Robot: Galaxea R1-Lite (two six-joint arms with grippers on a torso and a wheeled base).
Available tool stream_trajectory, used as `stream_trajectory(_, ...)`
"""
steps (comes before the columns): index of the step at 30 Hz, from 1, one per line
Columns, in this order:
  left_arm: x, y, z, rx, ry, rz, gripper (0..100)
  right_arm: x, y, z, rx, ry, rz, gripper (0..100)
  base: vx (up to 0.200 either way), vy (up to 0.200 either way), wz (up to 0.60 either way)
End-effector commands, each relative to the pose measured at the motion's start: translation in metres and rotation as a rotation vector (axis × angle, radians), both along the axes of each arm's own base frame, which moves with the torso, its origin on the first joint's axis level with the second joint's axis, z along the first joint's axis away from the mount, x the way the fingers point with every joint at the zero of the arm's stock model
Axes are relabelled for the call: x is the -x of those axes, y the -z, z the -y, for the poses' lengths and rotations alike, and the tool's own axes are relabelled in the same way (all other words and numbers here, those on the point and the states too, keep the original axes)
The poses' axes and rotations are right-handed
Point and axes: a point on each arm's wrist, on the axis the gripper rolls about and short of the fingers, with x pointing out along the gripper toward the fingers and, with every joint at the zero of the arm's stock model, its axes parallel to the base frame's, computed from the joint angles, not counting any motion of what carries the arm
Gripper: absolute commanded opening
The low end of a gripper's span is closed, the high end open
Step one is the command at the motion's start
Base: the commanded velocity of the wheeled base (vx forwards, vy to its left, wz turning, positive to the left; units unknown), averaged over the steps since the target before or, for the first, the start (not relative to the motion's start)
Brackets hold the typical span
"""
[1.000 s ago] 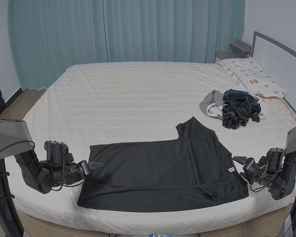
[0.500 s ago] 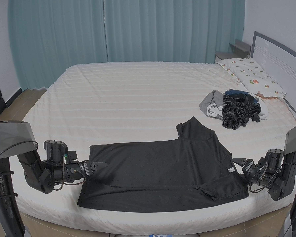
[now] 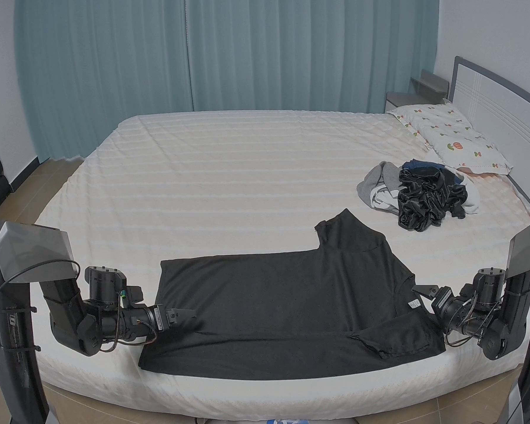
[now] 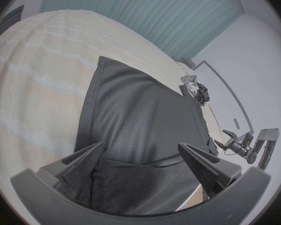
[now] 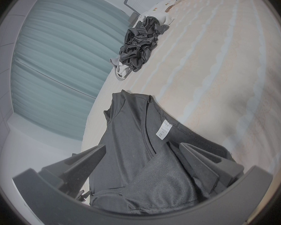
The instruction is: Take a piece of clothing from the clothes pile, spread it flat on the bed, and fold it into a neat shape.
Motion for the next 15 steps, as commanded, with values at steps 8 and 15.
stream_trajectory(8, 0.0012, 0.0065, -0.0017, -0.009, -0.009, -0.015, 100, -0.0002, -0.0008, 0.0003, 0.000, 0.001, 0.008, 100, 0.000, 0.000, 0.00)
stream_trajectory(15, 0.0049, 0.0093, -0.0021, -0.007, -0.010, 0.013, 100, -0.0002, -0.0008, 0.0003, -0.001, 0.002, 0.008, 100, 0.000, 0.000, 0.00)
